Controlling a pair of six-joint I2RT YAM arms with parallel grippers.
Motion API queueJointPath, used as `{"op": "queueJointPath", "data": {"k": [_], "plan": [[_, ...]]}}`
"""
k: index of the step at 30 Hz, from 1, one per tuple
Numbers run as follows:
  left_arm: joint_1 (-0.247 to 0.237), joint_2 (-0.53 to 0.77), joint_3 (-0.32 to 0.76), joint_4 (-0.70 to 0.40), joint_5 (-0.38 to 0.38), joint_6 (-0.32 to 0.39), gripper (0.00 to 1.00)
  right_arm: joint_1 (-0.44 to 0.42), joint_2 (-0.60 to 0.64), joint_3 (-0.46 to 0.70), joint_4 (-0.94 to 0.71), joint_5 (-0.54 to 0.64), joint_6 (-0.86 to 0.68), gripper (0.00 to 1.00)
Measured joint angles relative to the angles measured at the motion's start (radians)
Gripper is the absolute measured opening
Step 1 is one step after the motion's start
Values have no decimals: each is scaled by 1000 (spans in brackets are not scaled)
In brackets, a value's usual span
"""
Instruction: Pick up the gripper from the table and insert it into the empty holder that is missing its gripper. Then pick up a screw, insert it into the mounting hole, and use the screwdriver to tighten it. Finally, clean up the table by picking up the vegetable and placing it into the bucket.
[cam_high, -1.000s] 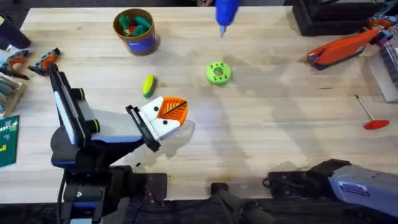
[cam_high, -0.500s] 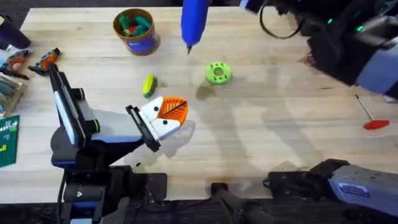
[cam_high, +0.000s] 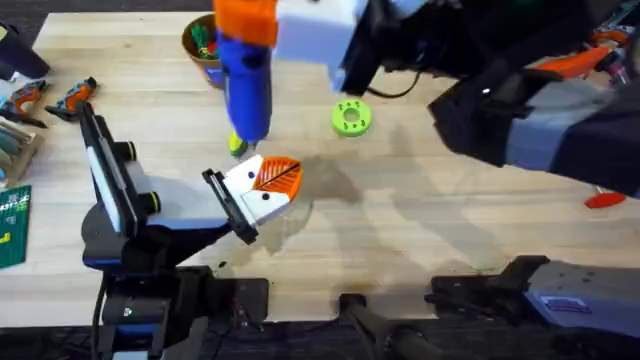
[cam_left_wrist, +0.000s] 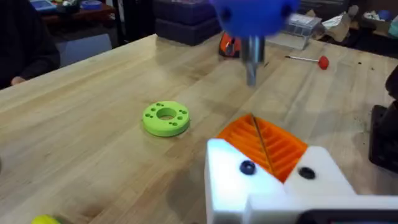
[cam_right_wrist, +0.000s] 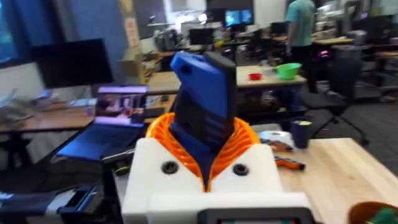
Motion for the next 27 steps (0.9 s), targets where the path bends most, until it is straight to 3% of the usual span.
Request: {"op": "queueJointPath", "data": {"k": [15,27], "plan": [[0,0,0,0,0,0,15,58,62,0,109,-156,-43,26],[0,0,0,0,0,0,15,77,67,0,107,-187,-123,26]]}}
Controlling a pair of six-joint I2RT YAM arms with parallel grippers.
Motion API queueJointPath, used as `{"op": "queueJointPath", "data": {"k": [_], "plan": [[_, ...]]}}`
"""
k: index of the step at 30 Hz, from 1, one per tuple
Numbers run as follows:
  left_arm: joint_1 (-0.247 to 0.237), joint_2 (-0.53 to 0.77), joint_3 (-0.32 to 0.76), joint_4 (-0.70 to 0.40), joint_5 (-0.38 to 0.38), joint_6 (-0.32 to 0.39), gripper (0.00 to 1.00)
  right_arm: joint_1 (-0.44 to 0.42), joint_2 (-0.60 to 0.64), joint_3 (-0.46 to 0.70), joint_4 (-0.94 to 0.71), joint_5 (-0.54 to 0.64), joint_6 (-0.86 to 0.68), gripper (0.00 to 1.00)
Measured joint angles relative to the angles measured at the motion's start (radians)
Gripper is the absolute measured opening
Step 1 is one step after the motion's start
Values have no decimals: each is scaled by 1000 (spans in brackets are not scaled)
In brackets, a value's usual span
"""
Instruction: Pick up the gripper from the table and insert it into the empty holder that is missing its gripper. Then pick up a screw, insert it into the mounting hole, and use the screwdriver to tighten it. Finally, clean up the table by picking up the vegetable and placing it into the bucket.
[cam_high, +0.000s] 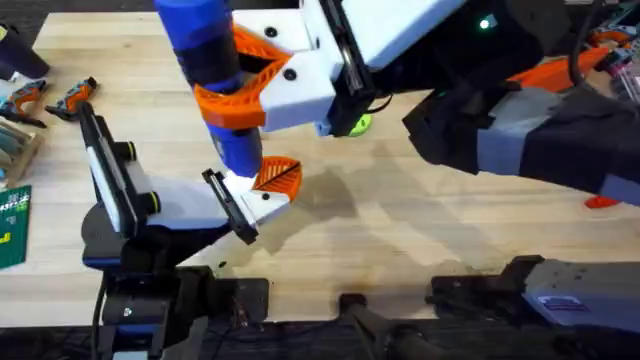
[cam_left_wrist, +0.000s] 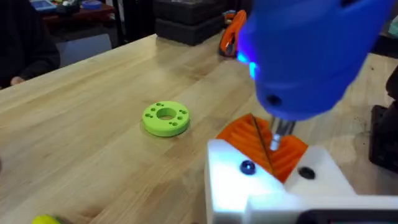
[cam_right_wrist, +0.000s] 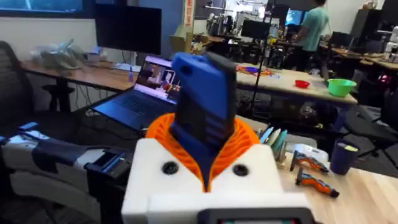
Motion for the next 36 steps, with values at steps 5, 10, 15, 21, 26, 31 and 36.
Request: {"op": "queueJointPath", "data": {"k": [5,10,15,21,26,31,36], "plan": [[0,0,0,0,0,0,15,0,1,0,-23,-5,-27,26],[0,0,0,0,0,0,15,0,1,0,-40,-19,-56,26],[0,0,0,0,0,0,15,0,5,0,-52,-25,-76,26],[0,0,0,0,0,0,15,0,34,0,-41,-28,-84,26],[0,0,0,0,-3,0,15,0,37,0,-26,-29,-84,26],[0,0,0,0,-2,0,15,2,37,0,21,-31,-76,26],[0,0,0,0,-2,0,15,2,37,0,59,-32,-65,26]]}}
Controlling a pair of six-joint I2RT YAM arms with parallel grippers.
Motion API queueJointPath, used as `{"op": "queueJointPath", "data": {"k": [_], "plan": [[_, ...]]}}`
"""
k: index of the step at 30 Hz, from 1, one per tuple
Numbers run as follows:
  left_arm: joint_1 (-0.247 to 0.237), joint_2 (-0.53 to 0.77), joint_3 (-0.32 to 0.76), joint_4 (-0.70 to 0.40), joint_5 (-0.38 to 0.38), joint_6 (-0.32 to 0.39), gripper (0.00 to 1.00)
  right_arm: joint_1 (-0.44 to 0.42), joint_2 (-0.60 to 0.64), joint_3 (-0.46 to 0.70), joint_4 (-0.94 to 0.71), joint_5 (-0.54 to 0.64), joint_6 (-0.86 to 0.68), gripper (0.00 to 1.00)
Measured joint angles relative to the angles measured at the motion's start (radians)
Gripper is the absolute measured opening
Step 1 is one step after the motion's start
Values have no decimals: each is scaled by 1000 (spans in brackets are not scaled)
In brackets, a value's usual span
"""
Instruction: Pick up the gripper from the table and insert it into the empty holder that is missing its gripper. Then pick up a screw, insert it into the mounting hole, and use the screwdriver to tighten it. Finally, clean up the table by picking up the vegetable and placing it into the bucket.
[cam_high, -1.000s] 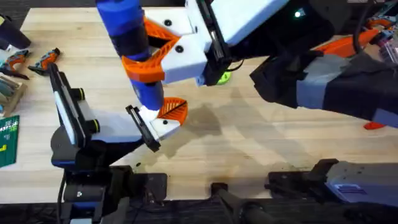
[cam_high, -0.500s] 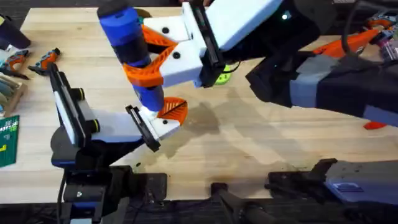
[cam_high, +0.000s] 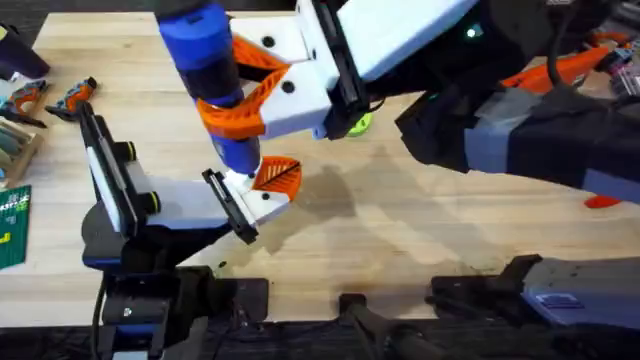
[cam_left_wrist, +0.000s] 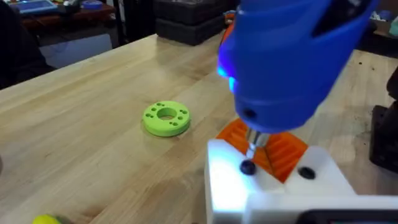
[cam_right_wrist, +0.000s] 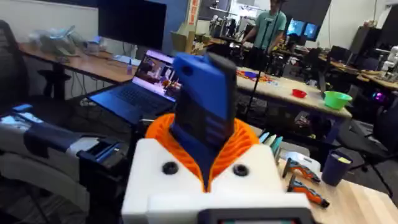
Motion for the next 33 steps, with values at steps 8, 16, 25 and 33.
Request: {"op": "queueJointPath", "data": {"k": [8,16,25,33], "plan": [[0,0,0,0,0,0,15,0,0,0,-34,0,2,26],[0,0,0,0,0,0,15,0,0,0,-50,0,-6,26],[0,0,0,0,1,0,15,0,0,0,-78,0,-29,26],[0,0,0,0,2,2,15,0,0,0,-81,0,-36,26]]}}
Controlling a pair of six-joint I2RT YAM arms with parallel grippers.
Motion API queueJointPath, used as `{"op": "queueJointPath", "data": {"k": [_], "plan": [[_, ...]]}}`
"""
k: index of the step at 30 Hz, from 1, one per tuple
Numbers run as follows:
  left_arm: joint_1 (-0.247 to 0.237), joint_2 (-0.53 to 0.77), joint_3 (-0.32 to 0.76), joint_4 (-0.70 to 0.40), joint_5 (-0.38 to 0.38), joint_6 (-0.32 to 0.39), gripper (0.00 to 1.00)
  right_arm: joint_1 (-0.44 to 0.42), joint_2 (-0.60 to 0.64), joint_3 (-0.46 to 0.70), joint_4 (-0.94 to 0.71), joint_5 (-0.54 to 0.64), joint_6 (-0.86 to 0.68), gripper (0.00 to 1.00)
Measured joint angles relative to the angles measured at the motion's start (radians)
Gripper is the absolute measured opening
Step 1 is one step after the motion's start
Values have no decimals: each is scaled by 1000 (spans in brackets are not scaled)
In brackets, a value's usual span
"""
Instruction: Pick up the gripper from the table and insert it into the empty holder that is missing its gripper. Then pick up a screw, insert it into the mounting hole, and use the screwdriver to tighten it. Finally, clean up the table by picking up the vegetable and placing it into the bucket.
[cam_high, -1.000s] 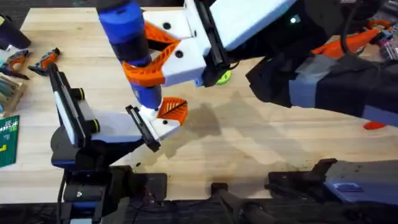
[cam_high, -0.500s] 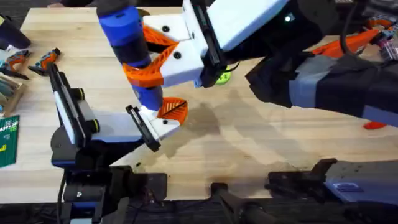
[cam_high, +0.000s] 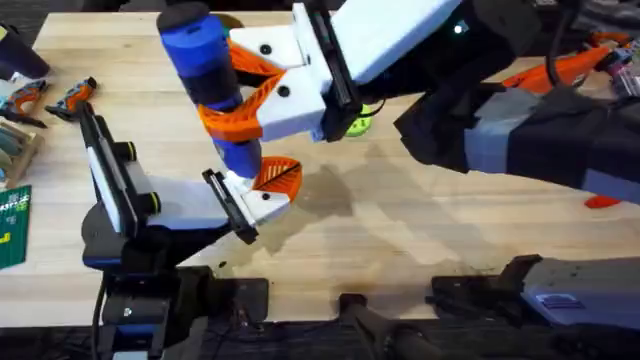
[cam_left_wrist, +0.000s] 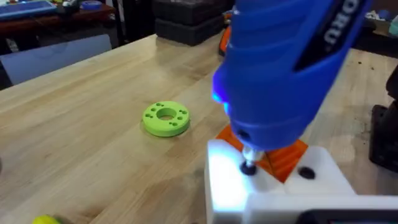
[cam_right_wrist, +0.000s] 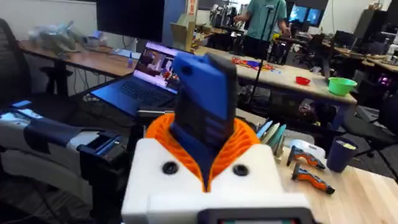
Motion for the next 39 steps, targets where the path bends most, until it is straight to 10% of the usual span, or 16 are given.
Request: {"op": "queueJointPath", "data": {"k": [29,34,39], "plan": [[0,0,0,0,0,1,15,-15,0,95,18,-12,74,26],[0,0,0,0,0,1,15,-50,-2,215,-227,-18,79,26],[0,0,0,0,0,0,15,-129,-2,385,-905,27,-47,26]]}}
